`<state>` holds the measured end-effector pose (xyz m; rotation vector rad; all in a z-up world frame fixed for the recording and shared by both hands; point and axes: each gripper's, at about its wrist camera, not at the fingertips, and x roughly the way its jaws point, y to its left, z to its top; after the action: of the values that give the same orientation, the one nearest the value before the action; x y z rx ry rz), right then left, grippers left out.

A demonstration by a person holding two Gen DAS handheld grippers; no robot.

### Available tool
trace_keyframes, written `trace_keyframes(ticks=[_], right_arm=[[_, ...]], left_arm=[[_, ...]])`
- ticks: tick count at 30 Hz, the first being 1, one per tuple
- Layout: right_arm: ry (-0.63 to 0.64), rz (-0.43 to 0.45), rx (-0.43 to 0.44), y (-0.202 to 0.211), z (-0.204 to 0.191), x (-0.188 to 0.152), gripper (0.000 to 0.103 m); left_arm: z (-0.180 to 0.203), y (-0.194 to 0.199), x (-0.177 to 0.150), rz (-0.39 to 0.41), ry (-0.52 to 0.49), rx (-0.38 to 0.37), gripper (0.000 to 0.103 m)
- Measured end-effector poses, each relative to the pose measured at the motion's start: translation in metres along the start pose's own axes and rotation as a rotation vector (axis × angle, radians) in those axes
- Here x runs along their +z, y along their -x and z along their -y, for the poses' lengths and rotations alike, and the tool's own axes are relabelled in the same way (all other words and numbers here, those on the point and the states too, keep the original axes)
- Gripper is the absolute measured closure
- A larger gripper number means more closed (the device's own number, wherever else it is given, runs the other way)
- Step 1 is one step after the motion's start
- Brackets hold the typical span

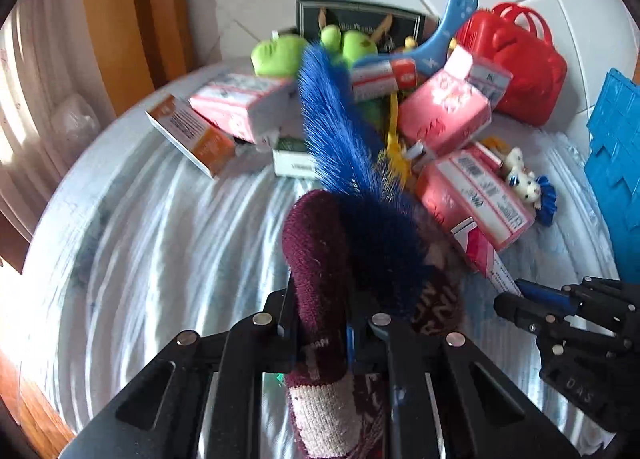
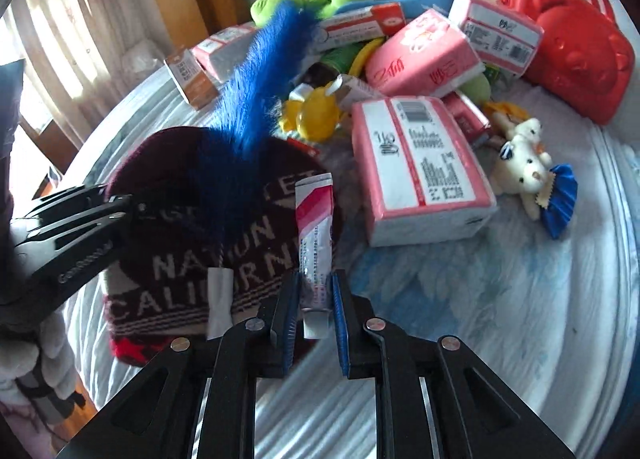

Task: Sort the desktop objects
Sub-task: 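Grasp the maroon knit hat with the left tool while the right tool grasps the white-red tube, then lift the hat and tube and drop both into the blue crate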

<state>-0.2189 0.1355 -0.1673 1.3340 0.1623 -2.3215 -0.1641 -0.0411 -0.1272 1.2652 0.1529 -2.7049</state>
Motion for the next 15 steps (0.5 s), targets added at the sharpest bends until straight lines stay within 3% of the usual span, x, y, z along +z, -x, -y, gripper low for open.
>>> trace_keyframes(ticks=[2, 11, 15], right_arm=[[-0.007, 0.030, 0.005, 0.011, 0.000, 0.004, 0.087], [-0.023, 0.182, -0.003, 0.076, -0.003, 0.028, 0.087], [-0.037, 0.251, -0.023, 0.107, 0.000, 0.038, 0.087]], left_arm=[[-0.002, 0.022, 0.007, 0.041, -0.001, 0.008, 0.088], [0.003, 0.117, 0.061, 0.292, -0.114, 0.173, 0.088], [0.013, 0.150, 0.080, 0.391, -0.142, 0.198, 0.088]])
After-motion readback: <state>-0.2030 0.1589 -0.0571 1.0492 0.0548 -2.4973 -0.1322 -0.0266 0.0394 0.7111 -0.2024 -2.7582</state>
